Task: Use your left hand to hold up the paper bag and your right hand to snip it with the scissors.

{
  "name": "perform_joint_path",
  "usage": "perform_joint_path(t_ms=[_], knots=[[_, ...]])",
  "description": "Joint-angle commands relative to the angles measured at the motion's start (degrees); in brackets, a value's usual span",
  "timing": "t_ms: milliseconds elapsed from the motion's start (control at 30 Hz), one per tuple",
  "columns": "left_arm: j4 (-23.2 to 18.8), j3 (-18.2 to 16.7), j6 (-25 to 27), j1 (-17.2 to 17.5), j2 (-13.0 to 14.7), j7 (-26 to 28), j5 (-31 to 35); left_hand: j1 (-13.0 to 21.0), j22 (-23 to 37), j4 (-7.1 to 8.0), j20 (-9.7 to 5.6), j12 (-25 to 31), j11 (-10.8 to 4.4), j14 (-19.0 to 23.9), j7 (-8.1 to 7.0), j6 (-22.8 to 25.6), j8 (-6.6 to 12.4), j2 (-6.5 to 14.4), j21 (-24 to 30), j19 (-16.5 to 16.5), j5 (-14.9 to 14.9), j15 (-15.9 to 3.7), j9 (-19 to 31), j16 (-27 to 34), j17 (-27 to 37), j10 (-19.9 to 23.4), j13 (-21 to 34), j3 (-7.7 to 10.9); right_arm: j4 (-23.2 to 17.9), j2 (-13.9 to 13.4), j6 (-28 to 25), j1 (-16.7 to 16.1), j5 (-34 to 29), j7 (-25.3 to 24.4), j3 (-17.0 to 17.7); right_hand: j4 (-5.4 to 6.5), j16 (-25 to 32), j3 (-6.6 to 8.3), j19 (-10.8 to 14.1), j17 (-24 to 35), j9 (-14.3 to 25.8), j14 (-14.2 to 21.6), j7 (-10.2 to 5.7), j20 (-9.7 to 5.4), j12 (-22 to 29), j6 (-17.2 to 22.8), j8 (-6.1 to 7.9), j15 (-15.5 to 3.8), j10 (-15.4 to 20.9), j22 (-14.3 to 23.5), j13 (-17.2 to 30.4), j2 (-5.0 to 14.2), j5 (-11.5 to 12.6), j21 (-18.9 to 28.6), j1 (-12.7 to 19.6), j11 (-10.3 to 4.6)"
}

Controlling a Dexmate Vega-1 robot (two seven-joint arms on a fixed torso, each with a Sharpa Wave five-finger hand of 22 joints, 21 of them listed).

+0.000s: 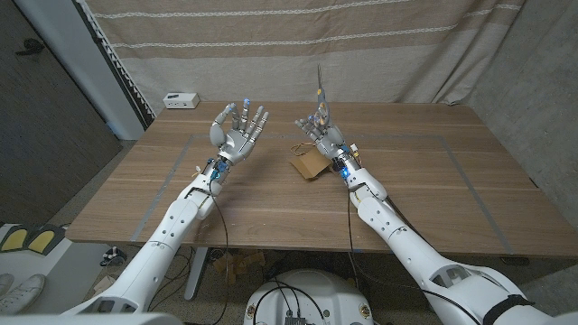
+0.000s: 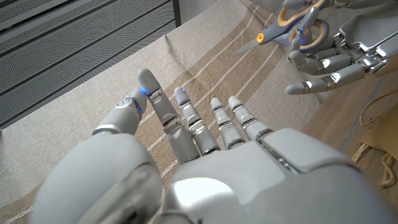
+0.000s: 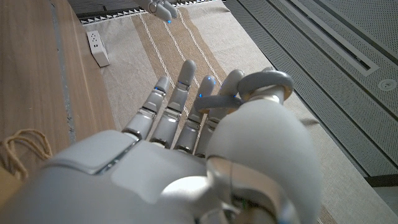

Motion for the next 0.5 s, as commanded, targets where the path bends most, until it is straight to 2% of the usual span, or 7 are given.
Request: perform_joint_path(t_ms=[33,133,267,333,400,433,500], knots=[[-0.2,-0.4,-0.5,0.3,0.0,0.0,0.1,-0.4,0.3,0.00,-3.55,-0.1,-0.05,0.6,-0.18,0.6,-0.02,-0.1,-0.2,0.6,0.0,-9.59,0.1,0.3,0.1,0.5,0.2,0.48,2.0,1.7,-0.2,0.4,1.4,-0.6,0.6,0.01,3.4,0.08,4.3,2.4,7.8,3.6,0.05,-2.47,18.0,0.4,4.18,-8.86,5.0,2.3,2.9,1.83,0.3,3.6,3.6,-3.16],[-0.5,-0.6,-0.6,0.5,0.1,0.1,0.0,-0.4,0.3,0.01,-3.55,-0.1,-0.05,0.6,-0.21,0.6,-0.05,-0.2,-0.2,0.6,0.0,-9.58,0.1,0.3,0.2,0.6,0.2,0.50,2.7,2.0,-0.6,0.8,1.6,-0.5,0.7,0.23,6.6,-0.06,5.5,4.4,9.3,6.4,0.02,-3.36,19.3,1.2,5.64,-8.72,7.8,4.2,3.3,1.41,0.3,5.7,3.5,-3.15],[-0.7,-0.7,-0.6,0.7,0.1,0.4,-0.1,-0.4,0.3,0.01,-3.54,-0.1,-0.05,0.6,-0.04,0.7,-0.11,-0.2,-0.2,0.6,-0.1,-9.57,0.0,0.3,0.2,0.6,0.2,0.53,2.7,2.2,-1.3,1.0,1.7,-1.0,0.7,0.80,12.3,-0.20,6.8,7.2,19.4,8.0,-0.50,-3.92,24.2,0.8,12.21,-8.53,10.5,9.2,8.9,0.82,0.3,11.3,3.1,-2.77],[-0.7,-0.7,-0.7,0.7,0.1,0.4,-0.1,-0.4,0.3,0.01,-3.54,-0.1,-0.05,0.6,-0.10,0.7,-0.12,-0.2,-0.2,0.7,-0.1,-9.57,0.0,0.3,0.2,0.6,0.2,0.55,2.7,2.1,-1.5,1.1,1.6,-1.0,0.7,0.98,17.1,-0.23,7.5,11.0,22.6,9.4,-0.75,-4.25,27.9,0.9,14.26,-8.40,11.6,11.8,9.8,0.63,0.3,14.2,3.0,-2.69],[-0.6,-0.7,-0.7,0.6,0.1,0.4,0.0,-0.4,0.3,0.01,-3.53,-0.1,-0.05,0.6,-0.12,0.8,-0.15,-0.2,-0.2,0.7,-0.1,-9.56,0.0,0.3,0.2,0.6,0.2,0.57,2.5,1.9,-1.8,1.1,1.5,-1.1,0.7,1.12,20.4,-0.46,7.5,13.8,24.0,9.8,-0.38,-4.22,29.9,1.2,15.17,-8.23,11.5,13.8,9.8,0.19,0.4,16.3,2.6,-2.58],[-0.5,-0.6,-0.7,0.5,0.1,0.4,0.0,-0.4,0.3,0.01,-3.53,-0.1,-0.05,0.6,-0.12,0.8,-0.14,-0.2,-0.2,0.7,-0.1,-9.56,0.0,0.3,0.2,0.6,0.2,0.57,2.1,1.8,-1.9,1.0,1.4,-1.4,0.7,1.36,22.3,-0.52,7.8,15.2,26.0,9.3,-0.28,-4.84,31.1,1.2,16.56,-8.15,11.4,15.7,9.7,0.24,0.4,18.2,2.3,-2.60],[-0.3,-0.6,-0.6,0.3,0.1,0.3,0.0,-0.4,0.4,0.01,-3.54,-0.1,-0.05,0.6,-0.10,0.9,-0.15,-0.2,-0.2,0.7,-0.1,-9.56,0.0,0.2,0.2,0.6,0.2,0.59,1.1,1.3,-2.3,0.7,1.0,-2.4,0.6,1.60,25.6,-0.52,9.8,17.4,26.7,8.8,-0.46,-6.30,34.0,1.5,17.79,-8.16,11.6,19.5,10.0,0.41,0.5,22.6,2.0,-2.59]])
